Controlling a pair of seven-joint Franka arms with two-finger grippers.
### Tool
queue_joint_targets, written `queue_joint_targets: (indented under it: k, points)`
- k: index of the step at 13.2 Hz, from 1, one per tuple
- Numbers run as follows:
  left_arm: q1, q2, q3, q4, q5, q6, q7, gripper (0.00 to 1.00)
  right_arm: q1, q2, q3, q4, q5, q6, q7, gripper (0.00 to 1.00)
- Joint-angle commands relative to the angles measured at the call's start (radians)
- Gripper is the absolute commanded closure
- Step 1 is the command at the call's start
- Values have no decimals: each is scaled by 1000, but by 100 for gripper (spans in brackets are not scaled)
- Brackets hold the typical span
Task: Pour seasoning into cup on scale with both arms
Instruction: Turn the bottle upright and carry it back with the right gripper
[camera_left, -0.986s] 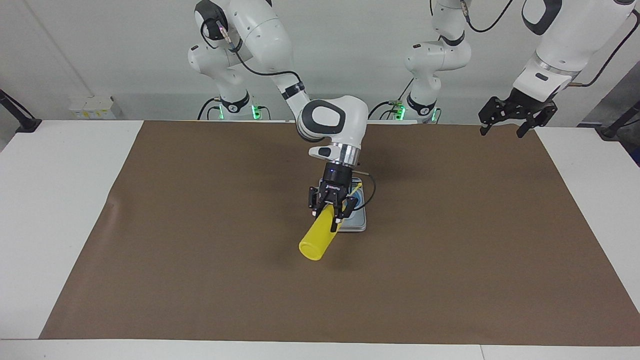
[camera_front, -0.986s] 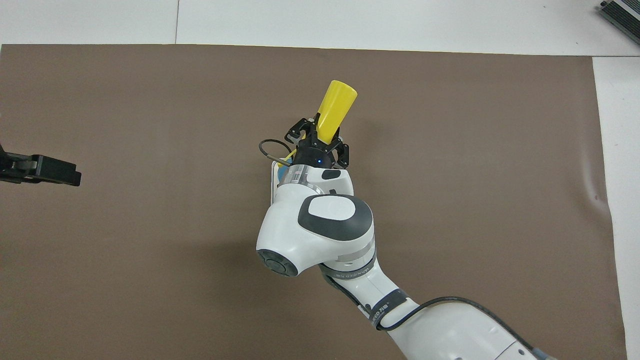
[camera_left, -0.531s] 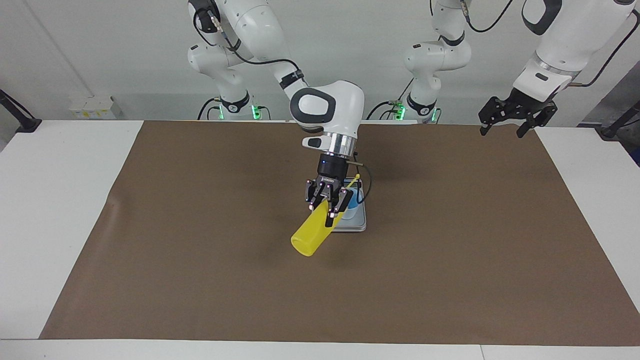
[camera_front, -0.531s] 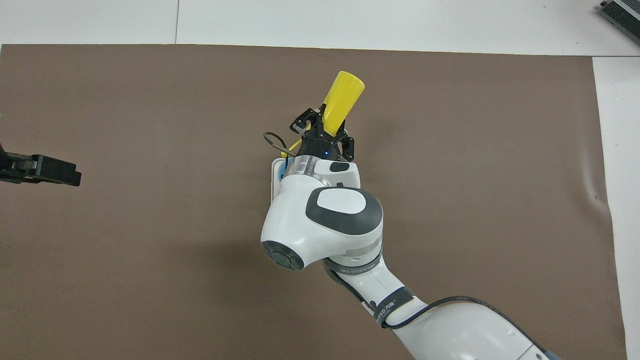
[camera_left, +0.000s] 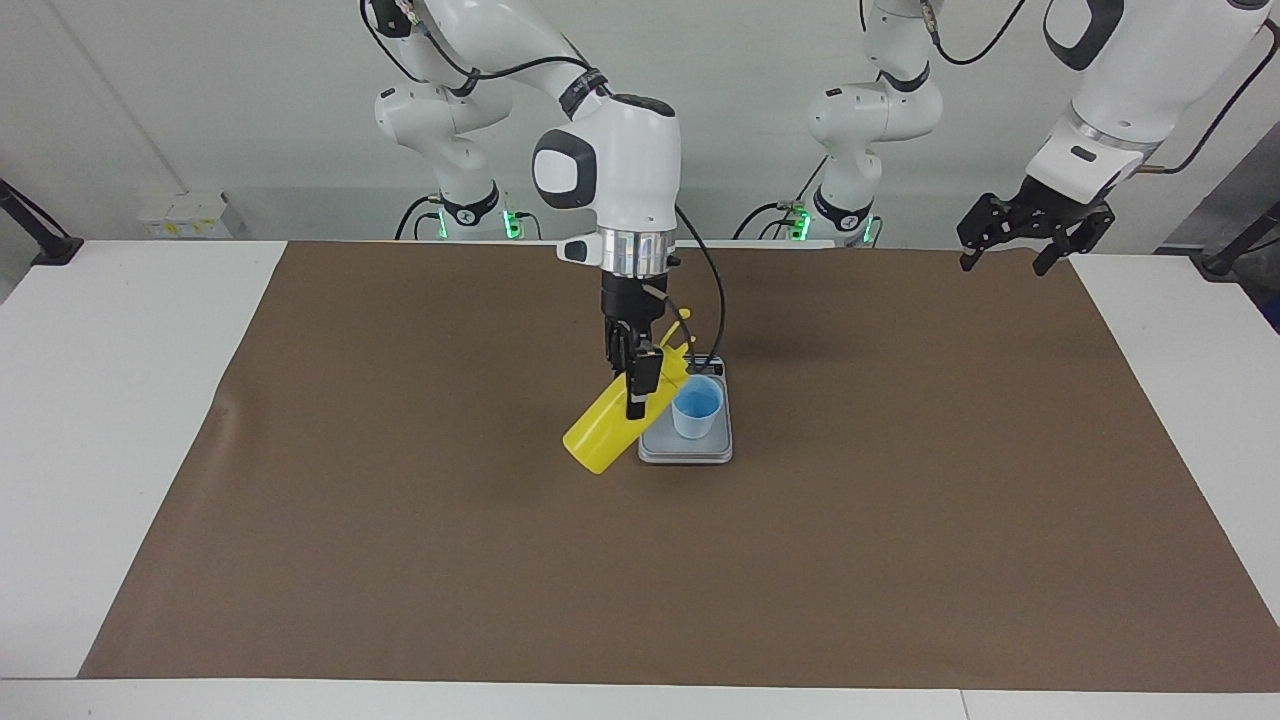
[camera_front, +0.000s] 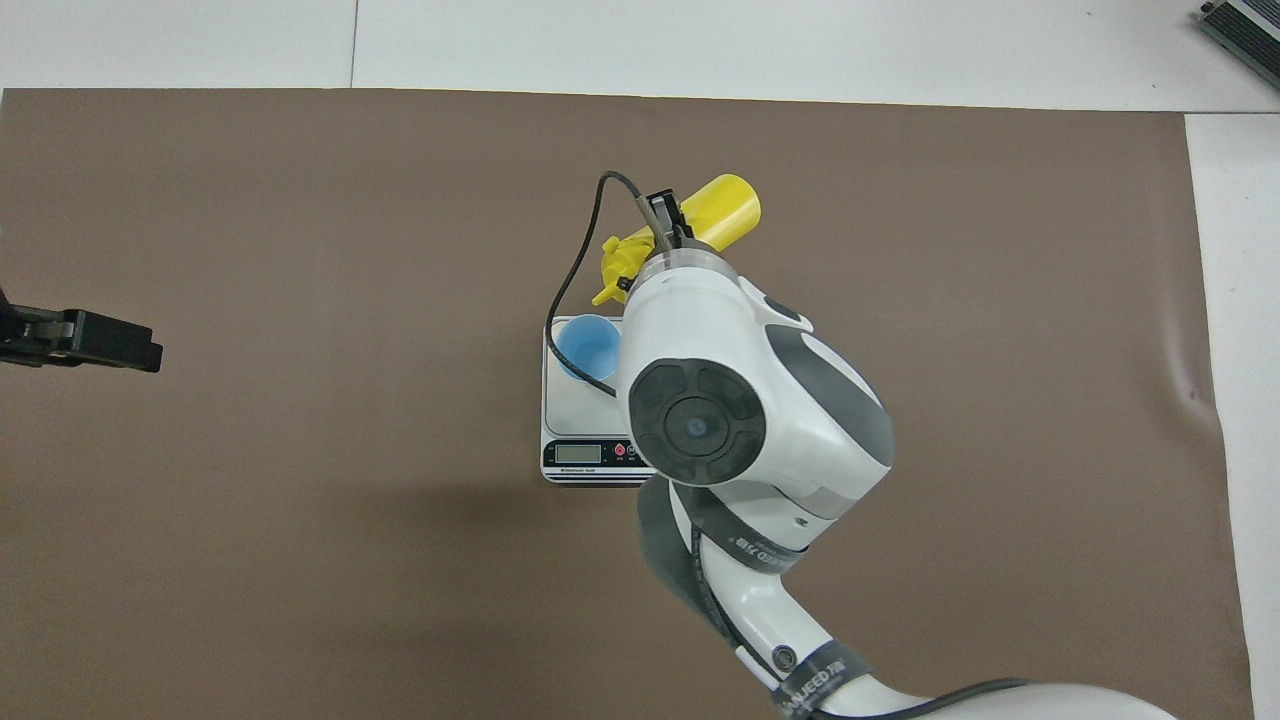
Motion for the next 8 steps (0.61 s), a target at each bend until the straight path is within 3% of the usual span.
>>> queue_joint_targets:
  k: [1,4,5,7,8]
  points:
    - [13,-32,-6,-31,11,-2,9,0,-55,-87,9,-22,180,2,-23,100]
    - [13,-32,-6,-31,11,-2,9,0,-130,-130,9,-21,416,-47,-118,100]
    - [13,-32,-6,-31,11,-2,9,0,-168,-133,7,-19,508,-82,-118,65]
    - [13,-32,-6,-31,11,-2,7,0,-239,-134,7,-15,651,-127,-135,100]
    - [13,-32,-6,-31,11,-2,9,0,-270,-136,6,-15,709,-153,-136,100]
